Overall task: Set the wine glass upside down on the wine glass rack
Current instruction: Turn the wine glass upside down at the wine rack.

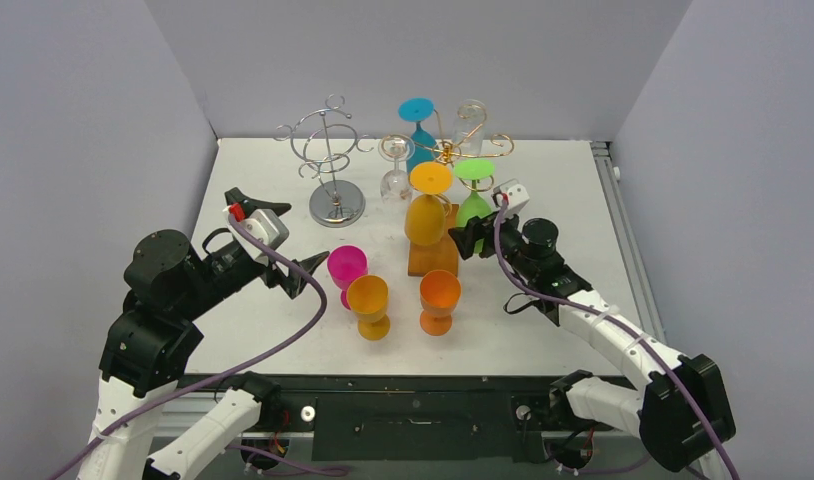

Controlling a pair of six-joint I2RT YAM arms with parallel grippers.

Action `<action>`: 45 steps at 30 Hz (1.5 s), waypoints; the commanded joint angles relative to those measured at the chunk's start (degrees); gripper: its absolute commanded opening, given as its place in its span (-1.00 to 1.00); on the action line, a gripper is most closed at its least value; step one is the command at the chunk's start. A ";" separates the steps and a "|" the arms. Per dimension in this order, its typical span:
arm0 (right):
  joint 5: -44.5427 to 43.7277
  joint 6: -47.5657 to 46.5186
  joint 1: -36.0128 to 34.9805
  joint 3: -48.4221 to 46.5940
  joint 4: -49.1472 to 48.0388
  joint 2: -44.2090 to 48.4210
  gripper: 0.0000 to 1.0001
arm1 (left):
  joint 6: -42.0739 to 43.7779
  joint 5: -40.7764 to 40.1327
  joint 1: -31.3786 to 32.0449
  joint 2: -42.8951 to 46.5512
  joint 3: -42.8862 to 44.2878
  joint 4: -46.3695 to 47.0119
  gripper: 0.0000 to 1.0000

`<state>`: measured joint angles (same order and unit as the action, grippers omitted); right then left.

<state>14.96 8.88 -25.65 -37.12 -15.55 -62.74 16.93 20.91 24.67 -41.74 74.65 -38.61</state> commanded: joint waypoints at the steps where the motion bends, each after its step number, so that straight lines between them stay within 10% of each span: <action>1: -1.39 4.70 -0.12 2.22 -11.34 -1.20 -0.03 | 0.33 -1.08 0.03 0.16 1.58 0.62 0.92; 29: -9.29 -2.68 -3.47 4.50 -10.41 5.18 -0.05 | 0.89 -1.70 0.03 1.44 -0.42 1.11 0.92; 38: -10.09 3.10 -0.73 7.74 -13.50 3.78 0.51 | 1.02 -1.39 0.03 1.39 -0.75 0.56 0.92; 45: -8.27 4.10 -0.85 4.22 -5.90 2.79 0.56 | 0.91 -1.55 0.02 1.07 -1.48 0.06 0.92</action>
<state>6.46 10.66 -26.70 -30.26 -24.73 -59.79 17.63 19.70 24.67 -40.58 73.49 -38.72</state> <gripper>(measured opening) 0.780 0.962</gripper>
